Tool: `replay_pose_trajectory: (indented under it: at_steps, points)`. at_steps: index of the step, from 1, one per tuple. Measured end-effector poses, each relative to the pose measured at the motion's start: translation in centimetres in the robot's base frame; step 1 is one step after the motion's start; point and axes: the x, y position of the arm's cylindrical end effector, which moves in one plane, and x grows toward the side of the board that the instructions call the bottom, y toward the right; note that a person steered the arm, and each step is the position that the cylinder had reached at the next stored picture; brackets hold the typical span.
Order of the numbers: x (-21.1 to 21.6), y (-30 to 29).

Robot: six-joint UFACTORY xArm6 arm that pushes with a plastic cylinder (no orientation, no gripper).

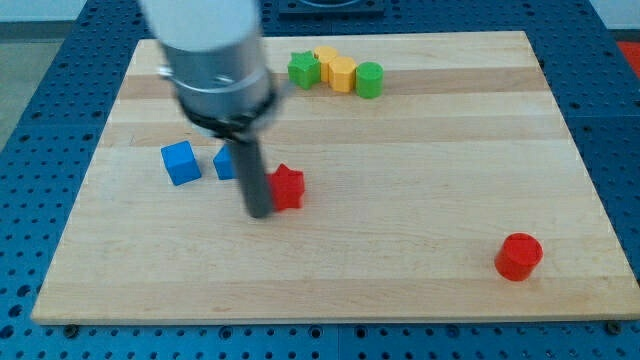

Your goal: Move the blue cube into the blue triangle

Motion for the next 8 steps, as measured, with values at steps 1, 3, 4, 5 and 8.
replay_pose_trajectory:
  at_steps: [1,3,4,5,8]
  points:
    - [2.6,2.1]
    - [2.6,-14.6]
    - [2.0,-19.0]
    - [-3.7,-17.2]
    - [-8.5,-11.7]
